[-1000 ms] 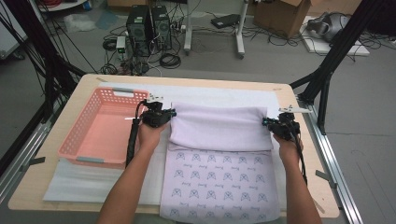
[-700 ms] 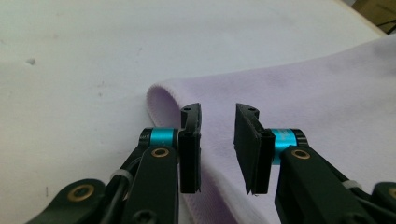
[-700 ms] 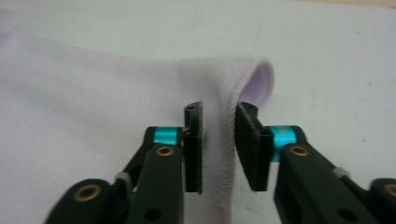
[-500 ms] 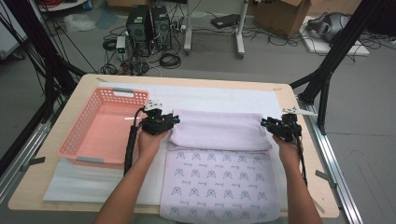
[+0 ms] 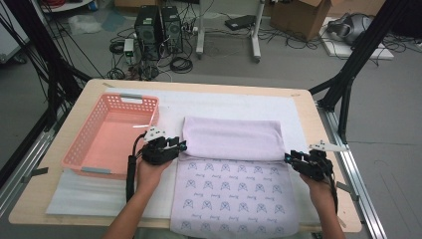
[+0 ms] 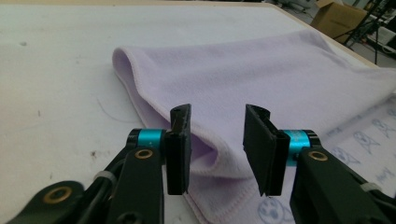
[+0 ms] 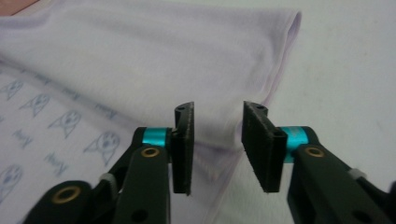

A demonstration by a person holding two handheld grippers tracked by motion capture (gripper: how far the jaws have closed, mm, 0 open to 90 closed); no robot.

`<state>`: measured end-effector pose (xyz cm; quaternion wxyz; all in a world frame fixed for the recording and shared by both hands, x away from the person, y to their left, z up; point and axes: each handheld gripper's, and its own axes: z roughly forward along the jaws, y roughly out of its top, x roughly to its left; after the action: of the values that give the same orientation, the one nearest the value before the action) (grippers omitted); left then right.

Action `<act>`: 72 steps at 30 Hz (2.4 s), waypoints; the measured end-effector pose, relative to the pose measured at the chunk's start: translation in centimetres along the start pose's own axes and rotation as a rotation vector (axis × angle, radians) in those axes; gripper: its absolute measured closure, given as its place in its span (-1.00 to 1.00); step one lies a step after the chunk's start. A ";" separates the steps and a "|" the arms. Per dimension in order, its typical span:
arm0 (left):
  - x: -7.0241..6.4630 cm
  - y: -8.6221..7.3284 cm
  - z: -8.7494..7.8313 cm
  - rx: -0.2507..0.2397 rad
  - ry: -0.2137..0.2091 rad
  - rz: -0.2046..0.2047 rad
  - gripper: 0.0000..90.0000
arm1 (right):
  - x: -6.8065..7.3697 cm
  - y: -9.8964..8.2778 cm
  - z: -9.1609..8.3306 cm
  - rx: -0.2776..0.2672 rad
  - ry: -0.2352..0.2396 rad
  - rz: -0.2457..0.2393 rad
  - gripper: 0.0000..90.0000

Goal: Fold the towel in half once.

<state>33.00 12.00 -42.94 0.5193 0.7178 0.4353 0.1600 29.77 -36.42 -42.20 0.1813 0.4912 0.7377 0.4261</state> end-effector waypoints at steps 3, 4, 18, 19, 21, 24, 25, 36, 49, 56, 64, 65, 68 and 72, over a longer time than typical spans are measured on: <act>0.0 -1.1 -0.3 0.013 0.001 0.003 0.32 | 0.3 -1.3 -0.7 0.002 -0.007 0.002 0.56; 0.0 -1.5 -0.3 0.023 -0.003 -0.002 0.30 | 0.4 -1.7 -0.9 -0.006 -0.004 0.010 0.60; -1.3 -2.4 0.7 0.159 -0.019 0.088 0.32 | 1.7 -1.9 2.4 0.071 -0.045 -0.033 0.55; -1.5 -2.4 0.9 0.179 -0.012 0.105 0.32 | 1.7 -1.8 2.4 0.071 -0.059 -0.048 0.64; -2.0 -2.4 1.2 0.194 0.017 0.135 0.35 | 1.7 -1.8 2.5 0.078 -0.078 -0.067 0.84; -2.3 -2.4 1.3 0.199 0.086 0.159 0.64 | 1.7 -1.8 2.4 0.077 -0.090 -0.080 0.94; -2.4 -2.4 1.3 0.198 0.103 0.163 0.78 | 1.8 -1.8 2.4 0.074 -0.094 -0.089 0.94; -2.3 -3.6 -2.0 0.125 -0.001 0.105 0.95 | 2.1 -2.5 -0.8 0.054 -0.021 -0.092 0.95; -4.4 -5.9 -6.7 0.088 -0.076 0.096 0.95 | 3.8 -5.5 -5.4 0.062 0.037 -0.102 0.95; -5.6 -6.9 -9.0 0.085 -0.119 0.115 0.95 | 4.7 -7.3 -6.8 0.099 0.044 -0.122 0.96; -6.8 -7.7 -11.3 0.083 -0.161 0.130 0.95 | 5.6 -8.3 -8.7 0.091 0.065 -0.123 0.96; -7.0 -7.9 -11.7 0.085 -0.170 0.133 0.95 | 5.8 -8.4 -9.1 0.085 0.070 -0.123 0.96; -7.4 -8.4 -12.6 0.092 -0.202 0.143 0.95 | 6.2 -8.8 -10.2 0.088 0.082 -0.123 0.96; -7.2 -8.6 -12.3 0.084 -0.227 0.122 0.50 | 6.7 -9.3 -10.7 0.121 0.096 -0.123 0.71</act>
<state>16.55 14.50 -43.94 0.5241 0.7775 0.3355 0.0910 14.07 -36.84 -42.58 0.1418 0.4341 0.7987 0.3918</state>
